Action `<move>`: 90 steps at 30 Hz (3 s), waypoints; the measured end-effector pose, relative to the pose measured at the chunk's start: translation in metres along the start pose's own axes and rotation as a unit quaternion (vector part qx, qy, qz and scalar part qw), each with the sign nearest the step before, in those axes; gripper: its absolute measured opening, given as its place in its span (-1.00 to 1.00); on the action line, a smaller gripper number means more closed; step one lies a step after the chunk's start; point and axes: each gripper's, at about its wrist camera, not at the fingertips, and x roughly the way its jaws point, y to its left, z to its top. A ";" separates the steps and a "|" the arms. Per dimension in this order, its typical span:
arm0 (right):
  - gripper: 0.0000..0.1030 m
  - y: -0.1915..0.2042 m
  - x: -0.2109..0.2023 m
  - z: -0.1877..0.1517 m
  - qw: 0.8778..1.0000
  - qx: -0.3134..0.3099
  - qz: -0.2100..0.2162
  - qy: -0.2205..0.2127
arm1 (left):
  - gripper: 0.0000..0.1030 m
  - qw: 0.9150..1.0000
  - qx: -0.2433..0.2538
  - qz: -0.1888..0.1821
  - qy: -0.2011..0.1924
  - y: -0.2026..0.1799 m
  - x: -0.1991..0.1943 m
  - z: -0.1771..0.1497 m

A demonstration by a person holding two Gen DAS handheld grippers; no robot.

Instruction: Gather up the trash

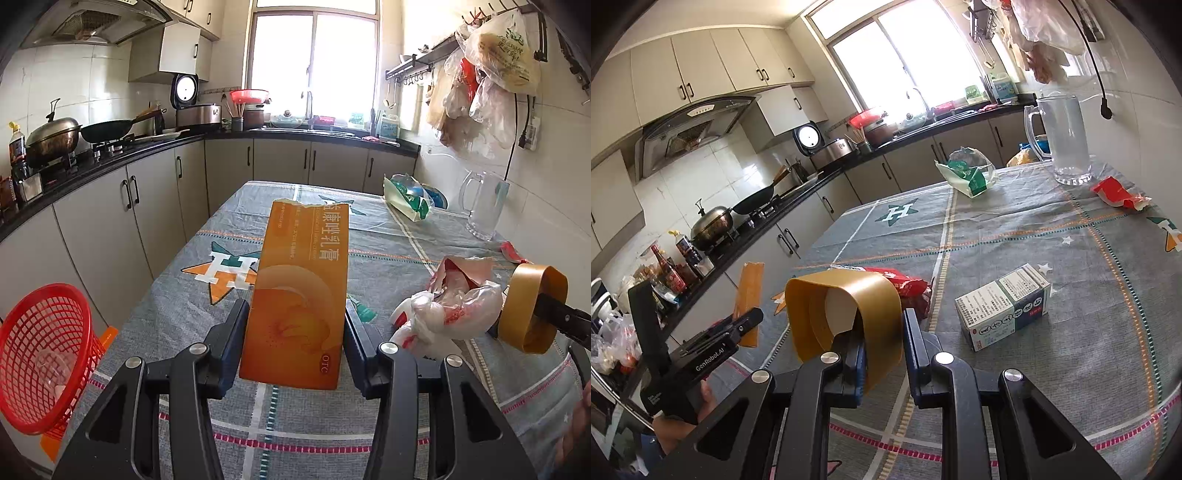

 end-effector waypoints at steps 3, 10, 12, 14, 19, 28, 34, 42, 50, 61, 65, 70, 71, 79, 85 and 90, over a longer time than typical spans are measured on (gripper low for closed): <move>-0.61 -0.001 -0.001 0.000 1.000 0.001 0.002 -0.001 | -0.07 1.000 0.000 0.000 0.001 0.000 0.000 0.000; -0.61 0.000 -0.007 0.002 1.000 -0.001 0.010 -0.010 | -0.07 1.000 -0.006 -0.001 0.009 0.004 0.003 0.001; -0.61 0.000 -0.009 0.002 1.000 -0.002 0.013 -0.012 | -0.07 1.000 -0.007 0.001 0.013 0.005 0.005 0.001; -0.61 0.001 -0.011 0.002 1.000 -0.002 0.013 -0.015 | -0.07 1.000 -0.010 0.004 0.016 0.006 0.007 0.003; -0.61 0.002 -0.014 0.003 1.000 -0.002 0.002 -0.022 | -0.07 1.000 -0.012 0.017 0.024 0.007 0.005 0.002; -0.61 0.003 -0.022 0.000 0.999 0.030 0.002 -0.019 | -0.07 0.999 0.008 0.030 0.033 0.005 -0.023 -0.011; -0.61 0.023 -0.031 -0.011 1.000 0.022 0.011 -0.010 | -0.07 0.999 0.016 0.035 0.032 0.008 -0.039 -0.018; -0.61 0.053 -0.034 -0.016 1.000 -0.005 0.026 -0.002 | -0.07 0.998 0.012 0.048 0.032 0.019 -0.051 -0.023; -0.61 0.078 -0.019 -0.023 0.998 -0.025 0.044 0.023 | -0.07 0.998 -0.001 0.059 0.025 0.037 -0.061 -0.025; -0.61 0.105 -0.004 -0.024 0.997 -0.038 0.052 0.040 | 0.04 0.998 -0.016 0.047 0.046 0.062 -0.059 -0.027; -0.61 0.103 -0.006 -0.023 0.998 -0.034 0.047 0.035 | 0.46 0.996 -0.021 0.000 0.092 0.063 -0.042 -0.032; -0.61 0.099 -0.004 -0.027 0.997 -0.028 0.050 0.041 | 0.47 0.994 0.005 0.019 0.112 0.047 -0.021 -0.033; -0.61 0.098 -0.004 -0.027 0.997 -0.028 0.052 0.042 | 0.47 0.993 0.003 0.015 0.117 0.044 -0.018 -0.031; -0.61 0.089 -0.008 -0.025 0.997 -0.022 0.057 0.035 | 0.41 0.987 0.009 0.025 0.155 0.031 0.015 -0.022; -0.61 0.083 -0.010 -0.025 0.998 -0.016 0.055 0.035 | -0.09 0.988 -0.016 0.020 0.152 0.040 0.014 -0.021; -0.61 0.087 -0.005 -0.023 0.998 -0.018 0.053 0.040 | -0.09 0.993 -0.013 0.031 0.112 0.045 -0.009 -0.015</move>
